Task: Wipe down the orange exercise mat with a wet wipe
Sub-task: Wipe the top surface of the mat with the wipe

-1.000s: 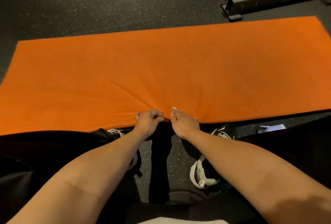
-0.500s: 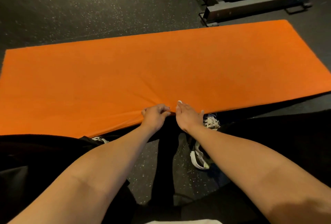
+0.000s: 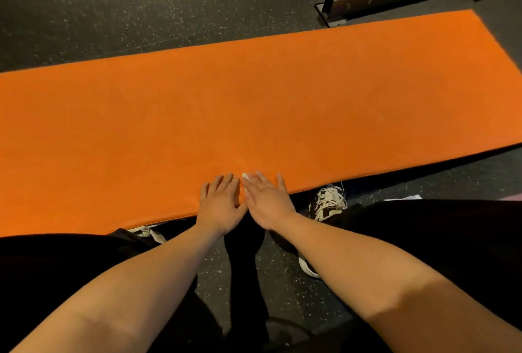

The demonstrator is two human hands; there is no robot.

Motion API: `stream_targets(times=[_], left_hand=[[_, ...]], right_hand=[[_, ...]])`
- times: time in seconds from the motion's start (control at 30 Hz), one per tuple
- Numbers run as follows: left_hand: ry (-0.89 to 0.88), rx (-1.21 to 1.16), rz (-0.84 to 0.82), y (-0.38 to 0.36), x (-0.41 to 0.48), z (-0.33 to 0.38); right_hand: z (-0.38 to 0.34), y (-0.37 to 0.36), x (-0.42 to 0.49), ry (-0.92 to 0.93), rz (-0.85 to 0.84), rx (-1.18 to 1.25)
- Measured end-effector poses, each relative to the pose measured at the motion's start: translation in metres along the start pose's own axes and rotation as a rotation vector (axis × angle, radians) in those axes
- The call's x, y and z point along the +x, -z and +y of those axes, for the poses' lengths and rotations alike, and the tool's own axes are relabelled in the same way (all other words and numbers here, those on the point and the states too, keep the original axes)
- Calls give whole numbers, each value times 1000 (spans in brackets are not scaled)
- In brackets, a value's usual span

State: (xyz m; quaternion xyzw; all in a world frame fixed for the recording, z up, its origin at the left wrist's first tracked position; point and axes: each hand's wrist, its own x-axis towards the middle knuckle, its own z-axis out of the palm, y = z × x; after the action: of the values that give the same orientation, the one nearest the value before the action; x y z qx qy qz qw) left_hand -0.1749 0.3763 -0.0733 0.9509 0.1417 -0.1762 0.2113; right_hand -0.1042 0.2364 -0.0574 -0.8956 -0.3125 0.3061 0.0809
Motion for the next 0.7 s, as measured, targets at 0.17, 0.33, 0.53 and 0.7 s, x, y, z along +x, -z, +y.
stream_targets(times=[0.17, 0.33, 0.53, 0.7], left_hand=[[12, 44, -53, -4, 5, -3], [17, 31, -52, -9, 4, -1], [9, 55, -64, -12, -2, -6], [38, 55, -86, -9, -1, 0]], right_hand=[[33, 10, 21, -292, 84, 24], [5, -4, 27, -227, 50, 57], [13, -2, 33, -60, 31, 17], [7, -7, 26, -307, 96, 60]])
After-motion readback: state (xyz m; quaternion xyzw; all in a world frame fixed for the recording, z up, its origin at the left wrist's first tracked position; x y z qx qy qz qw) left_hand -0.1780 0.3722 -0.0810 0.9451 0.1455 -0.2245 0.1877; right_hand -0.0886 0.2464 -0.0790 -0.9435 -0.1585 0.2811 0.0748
